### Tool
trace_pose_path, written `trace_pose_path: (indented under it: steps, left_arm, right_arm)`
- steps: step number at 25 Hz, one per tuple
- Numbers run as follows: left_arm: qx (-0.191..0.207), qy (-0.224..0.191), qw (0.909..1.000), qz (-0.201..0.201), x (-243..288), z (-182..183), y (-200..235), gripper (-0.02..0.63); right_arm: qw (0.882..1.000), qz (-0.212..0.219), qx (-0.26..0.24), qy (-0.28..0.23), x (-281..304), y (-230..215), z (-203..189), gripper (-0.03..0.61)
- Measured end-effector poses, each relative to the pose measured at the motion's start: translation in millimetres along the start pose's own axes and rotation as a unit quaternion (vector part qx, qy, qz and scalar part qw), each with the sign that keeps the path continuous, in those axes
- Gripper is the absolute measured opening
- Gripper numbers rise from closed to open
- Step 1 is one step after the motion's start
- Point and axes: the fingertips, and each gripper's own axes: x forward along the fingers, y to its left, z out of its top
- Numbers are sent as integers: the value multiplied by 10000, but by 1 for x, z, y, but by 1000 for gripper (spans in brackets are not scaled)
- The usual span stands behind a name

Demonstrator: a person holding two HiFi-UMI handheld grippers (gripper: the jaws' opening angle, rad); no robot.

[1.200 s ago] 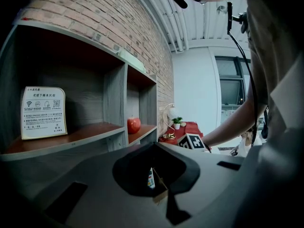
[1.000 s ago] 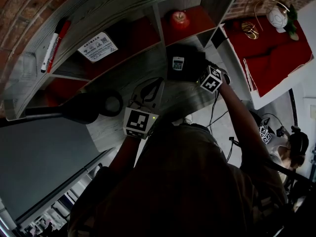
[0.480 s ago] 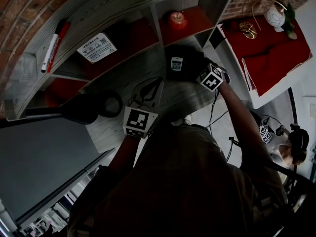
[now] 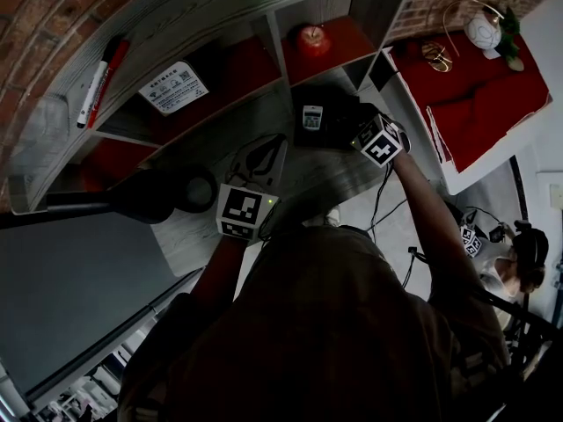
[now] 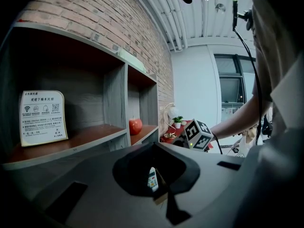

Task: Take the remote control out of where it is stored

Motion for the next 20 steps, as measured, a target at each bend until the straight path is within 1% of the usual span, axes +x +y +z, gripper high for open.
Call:
trace_pose_path:
  steps: [4, 10, 12, 15, 17, 20]
  left_arm:
    - [53, -43, 10000, 24, 3, 5, 5, 12]
    - [147, 3, 9999, 49, 9, 1, 10, 12]
    - [189, -35, 9998, 25, 10, 7, 8, 12]
    - [197, -124, 9997, -4, 12, 15, 7, 12]
    - [185, -138, 9997, -2, 13, 15, 8, 12]
    - [156, -72, 9999, -3, 15, 8, 6, 12]
  right_arm:
    - [9992, -143, 163, -350, -24, -6, 20, 115]
    - [9945, -395, 222, -944, -62, -9, 49, 115]
    - [9916, -480, 217, -1179, -75, -10, 60, 115]
    - [9878, -708, 170, -1378, -91, -14, 65, 115]
    - [9843, -865, 256, -1517, -101, -18, 63, 115]
    - [9761, -1053, 381, -1862, -123, -23, 69, 115]
